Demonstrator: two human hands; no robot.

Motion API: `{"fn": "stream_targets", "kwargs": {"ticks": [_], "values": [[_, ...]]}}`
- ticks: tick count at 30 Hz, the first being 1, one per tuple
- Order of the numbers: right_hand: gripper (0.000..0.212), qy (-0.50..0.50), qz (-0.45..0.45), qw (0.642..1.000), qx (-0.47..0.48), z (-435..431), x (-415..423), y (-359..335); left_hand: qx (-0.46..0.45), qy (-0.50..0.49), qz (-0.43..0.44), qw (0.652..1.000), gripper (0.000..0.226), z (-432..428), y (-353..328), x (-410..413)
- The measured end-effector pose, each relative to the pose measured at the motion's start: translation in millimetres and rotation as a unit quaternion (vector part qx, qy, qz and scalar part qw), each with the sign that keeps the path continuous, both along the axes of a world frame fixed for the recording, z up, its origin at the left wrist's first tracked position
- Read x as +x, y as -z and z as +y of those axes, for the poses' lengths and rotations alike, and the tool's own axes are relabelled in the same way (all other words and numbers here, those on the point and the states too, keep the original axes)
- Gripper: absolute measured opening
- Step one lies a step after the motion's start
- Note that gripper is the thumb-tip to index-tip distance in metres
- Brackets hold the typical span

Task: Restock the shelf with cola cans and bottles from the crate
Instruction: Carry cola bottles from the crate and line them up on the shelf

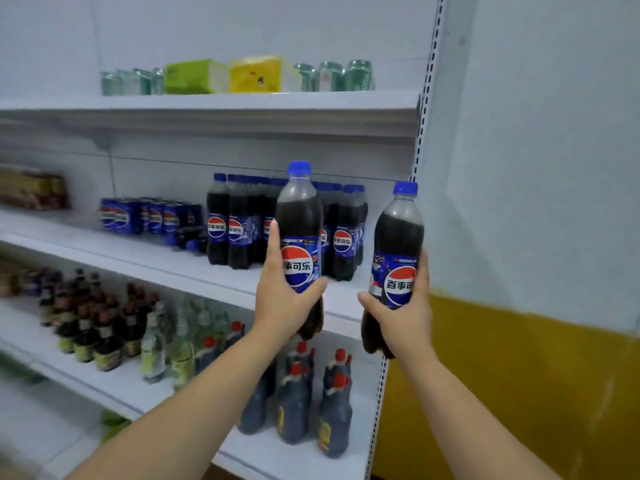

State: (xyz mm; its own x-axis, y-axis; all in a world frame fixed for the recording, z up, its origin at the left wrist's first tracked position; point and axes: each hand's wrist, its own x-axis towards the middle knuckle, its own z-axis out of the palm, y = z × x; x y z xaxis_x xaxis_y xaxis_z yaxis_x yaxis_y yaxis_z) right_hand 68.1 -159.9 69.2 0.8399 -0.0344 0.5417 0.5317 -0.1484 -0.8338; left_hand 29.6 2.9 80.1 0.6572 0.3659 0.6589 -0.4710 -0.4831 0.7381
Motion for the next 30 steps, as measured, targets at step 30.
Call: {"fn": "stream_targets", "kwargs": {"ticks": [30], "values": [[0.094, 0.042, 0.014, 0.999, 0.015, 264, 196, -1, 0.035, 0.089, 0.035, 0.995, 0.117, 235, 24, 198]]}}
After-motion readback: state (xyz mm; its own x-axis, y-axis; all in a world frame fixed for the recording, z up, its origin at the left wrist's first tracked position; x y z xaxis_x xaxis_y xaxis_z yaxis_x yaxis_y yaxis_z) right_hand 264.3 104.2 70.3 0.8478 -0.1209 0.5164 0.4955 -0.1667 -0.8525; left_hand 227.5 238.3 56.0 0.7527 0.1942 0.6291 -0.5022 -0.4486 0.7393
